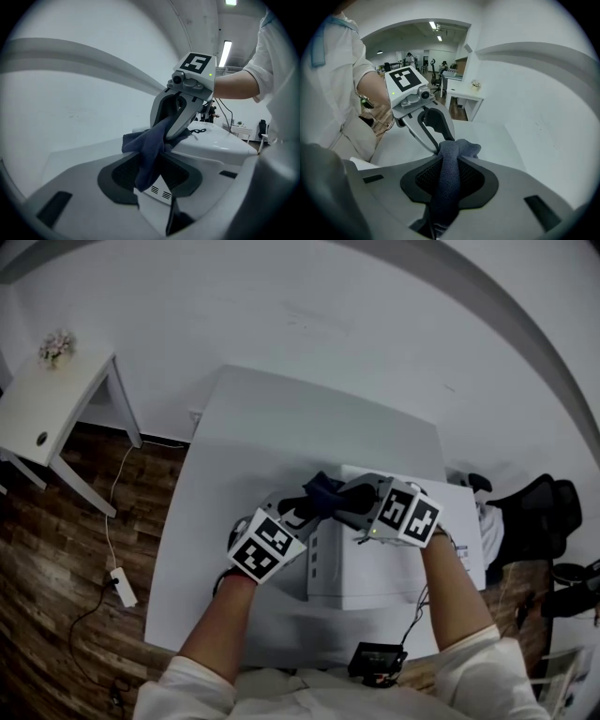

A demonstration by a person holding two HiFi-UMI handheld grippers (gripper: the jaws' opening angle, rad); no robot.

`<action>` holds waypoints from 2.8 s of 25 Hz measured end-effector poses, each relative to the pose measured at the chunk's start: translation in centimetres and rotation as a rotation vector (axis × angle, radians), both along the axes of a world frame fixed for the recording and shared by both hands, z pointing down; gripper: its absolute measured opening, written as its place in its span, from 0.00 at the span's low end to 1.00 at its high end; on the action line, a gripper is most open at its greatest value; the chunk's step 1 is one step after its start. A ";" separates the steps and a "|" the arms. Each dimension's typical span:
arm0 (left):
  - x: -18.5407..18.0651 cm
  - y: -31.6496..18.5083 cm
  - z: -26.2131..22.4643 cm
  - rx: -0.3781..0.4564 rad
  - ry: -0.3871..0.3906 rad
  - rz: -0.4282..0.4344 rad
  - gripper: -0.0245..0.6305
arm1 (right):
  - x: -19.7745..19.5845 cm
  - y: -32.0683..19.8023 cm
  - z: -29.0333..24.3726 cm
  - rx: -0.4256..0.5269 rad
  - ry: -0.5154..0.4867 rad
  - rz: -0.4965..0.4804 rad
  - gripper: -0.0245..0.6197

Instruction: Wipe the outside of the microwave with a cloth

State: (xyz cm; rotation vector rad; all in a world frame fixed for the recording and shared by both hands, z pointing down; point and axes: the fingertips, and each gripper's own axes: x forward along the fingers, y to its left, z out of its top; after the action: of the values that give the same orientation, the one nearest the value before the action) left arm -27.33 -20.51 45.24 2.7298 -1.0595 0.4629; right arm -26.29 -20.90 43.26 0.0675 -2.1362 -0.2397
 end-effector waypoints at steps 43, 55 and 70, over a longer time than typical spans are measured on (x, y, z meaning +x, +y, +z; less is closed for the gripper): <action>3.1 -2.6 5.0 -0.334 -0.006 -0.047 0.06 | 2.0 -2.7 -2.1 -0.043 -0.352 0.262 0.19; 3.8 1.7 5.6 -0.368 -0.019 -0.026 0.06 | 2.2 1.2 -2.0 -0.041 -0.302 0.212 0.19; 4.6 6.8 6.0 -0.347 -0.132 0.015 0.06 | 2.7 6.1 -1.7 -0.024 -0.224 0.095 0.19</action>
State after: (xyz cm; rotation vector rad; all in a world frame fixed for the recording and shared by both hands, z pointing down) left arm -22.76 -13.72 51.26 2.4291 -0.8899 0.7601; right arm -23.62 -14.79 41.54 0.1897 -2.3508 -0.1562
